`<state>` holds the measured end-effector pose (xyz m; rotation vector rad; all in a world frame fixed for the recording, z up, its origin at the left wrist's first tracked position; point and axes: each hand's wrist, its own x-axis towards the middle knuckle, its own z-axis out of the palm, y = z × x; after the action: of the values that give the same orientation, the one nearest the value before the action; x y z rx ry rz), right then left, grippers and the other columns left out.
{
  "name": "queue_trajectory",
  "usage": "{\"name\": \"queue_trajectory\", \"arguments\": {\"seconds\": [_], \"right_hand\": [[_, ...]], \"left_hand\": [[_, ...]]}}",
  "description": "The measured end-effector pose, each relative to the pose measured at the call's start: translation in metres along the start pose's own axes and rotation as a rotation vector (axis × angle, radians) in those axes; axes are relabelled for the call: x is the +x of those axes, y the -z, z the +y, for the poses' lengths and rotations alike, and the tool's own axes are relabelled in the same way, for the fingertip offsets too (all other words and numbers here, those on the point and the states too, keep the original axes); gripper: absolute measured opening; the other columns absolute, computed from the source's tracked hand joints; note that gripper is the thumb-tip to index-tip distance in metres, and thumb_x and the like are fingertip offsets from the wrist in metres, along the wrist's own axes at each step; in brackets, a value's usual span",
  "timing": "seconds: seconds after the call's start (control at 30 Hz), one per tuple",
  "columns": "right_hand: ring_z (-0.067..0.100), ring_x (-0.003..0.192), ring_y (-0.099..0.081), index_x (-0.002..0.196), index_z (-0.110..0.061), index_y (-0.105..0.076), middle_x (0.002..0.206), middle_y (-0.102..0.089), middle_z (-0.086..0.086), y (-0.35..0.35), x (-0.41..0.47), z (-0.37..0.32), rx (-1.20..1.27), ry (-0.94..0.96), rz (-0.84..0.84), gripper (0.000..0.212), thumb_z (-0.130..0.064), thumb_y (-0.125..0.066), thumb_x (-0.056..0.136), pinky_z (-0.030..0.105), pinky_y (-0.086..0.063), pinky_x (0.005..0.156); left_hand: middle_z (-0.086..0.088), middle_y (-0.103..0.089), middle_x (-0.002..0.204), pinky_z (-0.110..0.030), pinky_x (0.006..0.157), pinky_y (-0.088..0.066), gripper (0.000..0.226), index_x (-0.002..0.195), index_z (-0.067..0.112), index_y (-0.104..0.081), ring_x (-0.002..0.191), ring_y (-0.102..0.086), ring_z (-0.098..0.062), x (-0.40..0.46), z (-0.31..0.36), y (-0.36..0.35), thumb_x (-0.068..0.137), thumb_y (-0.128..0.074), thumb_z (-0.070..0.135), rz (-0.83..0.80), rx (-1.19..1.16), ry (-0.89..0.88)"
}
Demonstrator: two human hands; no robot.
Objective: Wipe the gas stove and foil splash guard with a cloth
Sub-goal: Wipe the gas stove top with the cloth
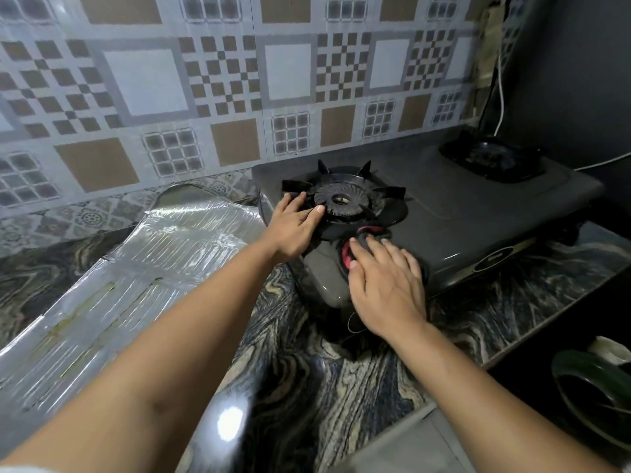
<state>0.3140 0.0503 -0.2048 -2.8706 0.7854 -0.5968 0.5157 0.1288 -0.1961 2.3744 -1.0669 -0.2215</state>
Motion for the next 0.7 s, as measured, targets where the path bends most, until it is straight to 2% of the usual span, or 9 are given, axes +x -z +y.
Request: {"name": "queue_trajectory", "arguments": {"seconds": [0.17,0.27,0.3,0.4,0.53,0.7], "right_hand": [[0.017,0.129,-0.048,0.136,-0.033,-0.055,0.14,-0.056,-0.007,-0.002,-0.01,-0.02,0.06,0.183,0.057,0.046,-0.041,-0.033,0.097,0.04,-0.033,0.108],[0.021,0.129,-0.049,0.136,-0.035,-0.055,0.142,-0.055,-0.006,-0.006,-0.017,-0.007,0.062,0.404,0.083,0.042,-0.042,-0.04,0.098,0.042,-0.036,0.104],[0.023,0.131,-0.047,0.137,-0.037,-0.053,0.145,-0.052,-0.005,-0.008,-0.018,0.002,0.031,0.516,0.083,0.041,-0.043,-0.042,0.099,0.043,-0.036,0.105],[0.026,0.137,-0.042,0.141,-0.043,-0.046,0.153,-0.043,-0.003,-0.011,-0.015,0.03,-0.061,0.796,0.059,0.042,-0.042,-0.045,0.099,0.042,-0.031,0.11],[0.026,0.136,-0.043,0.144,-0.046,-0.04,0.152,-0.044,0.0,-0.014,-0.007,0.052,-0.036,0.82,0.076,0.045,-0.04,-0.046,0.1,0.042,-0.031,0.108],[0.026,0.13,-0.047,0.144,-0.046,-0.032,0.147,-0.049,0.0,-0.012,0.009,0.101,-0.042,0.685,0.083,0.049,-0.047,-0.042,0.096,0.042,-0.033,0.105]], "left_hand": [[-0.009,-0.018,0.164,-0.04,0.122,0.003,0.065,0.145,0.026,-0.047,0.152,0.001,-0.029,0.005,-0.005,-0.002,0.099,-0.017,0.061,-0.004,0.041,0.009],[-0.01,-0.023,0.162,-0.039,0.123,0.002,0.084,0.144,0.025,-0.048,0.153,-0.002,-0.027,0.007,-0.007,-0.002,0.09,-0.008,0.074,-0.002,0.047,0.009],[-0.011,-0.023,0.162,-0.039,0.123,0.003,0.083,0.144,0.024,-0.048,0.153,-0.002,-0.027,0.007,-0.006,-0.002,0.09,-0.008,0.073,-0.005,0.054,0.005],[-0.011,-0.02,0.163,-0.034,0.122,0.003,0.058,0.145,0.021,-0.047,0.152,-0.001,-0.028,0.005,0.0,-0.002,0.103,-0.021,0.052,0.011,0.053,0.012],[-0.01,-0.019,0.163,-0.034,0.122,0.002,0.055,0.145,0.021,-0.045,0.152,-0.001,-0.028,0.003,0.001,-0.002,0.104,-0.022,0.048,0.029,0.051,0.002],[-0.009,-0.018,0.164,-0.037,0.123,0.001,0.055,0.147,0.029,-0.042,0.152,0.0,-0.028,0.003,-0.002,-0.002,0.103,-0.018,0.051,0.03,0.07,-0.017]]}}
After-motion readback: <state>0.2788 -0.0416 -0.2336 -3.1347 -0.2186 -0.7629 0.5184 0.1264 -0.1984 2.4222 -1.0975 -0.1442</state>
